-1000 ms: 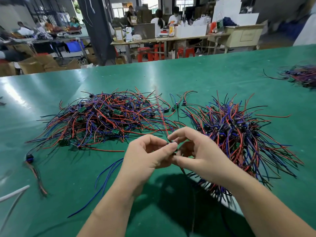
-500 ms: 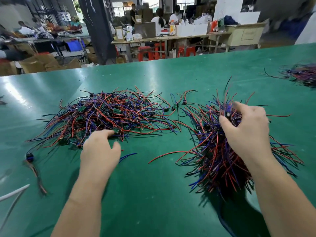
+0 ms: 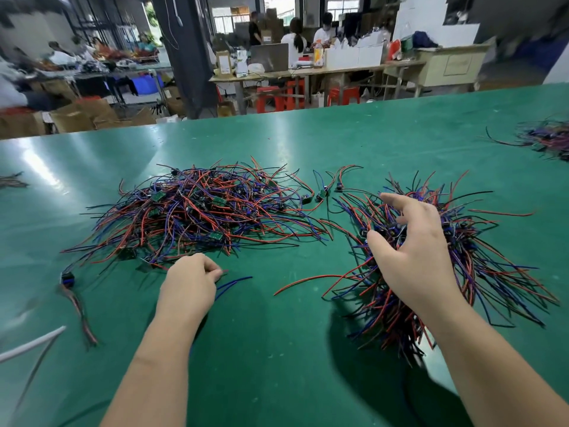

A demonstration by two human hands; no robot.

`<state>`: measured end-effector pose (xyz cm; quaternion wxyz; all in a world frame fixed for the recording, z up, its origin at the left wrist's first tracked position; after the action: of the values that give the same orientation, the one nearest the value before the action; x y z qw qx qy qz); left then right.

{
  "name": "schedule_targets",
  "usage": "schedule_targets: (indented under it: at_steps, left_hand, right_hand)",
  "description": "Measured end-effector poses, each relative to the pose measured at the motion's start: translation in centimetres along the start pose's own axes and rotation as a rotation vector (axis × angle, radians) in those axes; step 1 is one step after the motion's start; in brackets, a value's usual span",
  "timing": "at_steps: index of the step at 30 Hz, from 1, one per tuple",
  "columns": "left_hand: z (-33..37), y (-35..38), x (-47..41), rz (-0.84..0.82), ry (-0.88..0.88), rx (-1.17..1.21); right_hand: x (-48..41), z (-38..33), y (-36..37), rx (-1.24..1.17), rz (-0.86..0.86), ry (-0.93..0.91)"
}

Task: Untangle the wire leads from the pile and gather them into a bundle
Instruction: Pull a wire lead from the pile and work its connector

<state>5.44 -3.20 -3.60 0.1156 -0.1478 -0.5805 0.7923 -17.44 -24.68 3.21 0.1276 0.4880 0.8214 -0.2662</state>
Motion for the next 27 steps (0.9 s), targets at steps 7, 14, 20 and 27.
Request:
schedule_targets:
  at_steps: [7, 14, 20, 27]
  left_hand:
    - [6.4, -6.5, 5.1, 0.621, 0.494, 0.425]
    - [14.9, -4.6, 14.4, 0.398, 1.148, 0.54]
    - [13.8, -5.3, 13.4, 0.492, 1.012, 0.599]
    - [10.6, -5.1, 9.4, 0.521, 0.525, 0.588]
  right_hand:
    - [0.9, -0.6, 2.7, -0.322, -0.264, 0.0]
    - [3.0, -0.6, 6.2, -0.321, -0.679, 0.038]
    - [1.6, -0.9, 4.2, -0.908, -0.387, 0.287]
    - [1.0, -0.8, 3.6, -1.344, -0.217, 0.6]
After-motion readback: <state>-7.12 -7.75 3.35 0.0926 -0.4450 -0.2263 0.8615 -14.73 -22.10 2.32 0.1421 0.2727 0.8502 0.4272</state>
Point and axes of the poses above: each hand's wrist, its own x-axis away from the middle knuckle, its own y-axis out of the palm, z = x × y, the point moved 6 cm from there along -x, towards the middle knuckle, and after that the axes turned 13 degrees about -x, right-handed, at the moved point
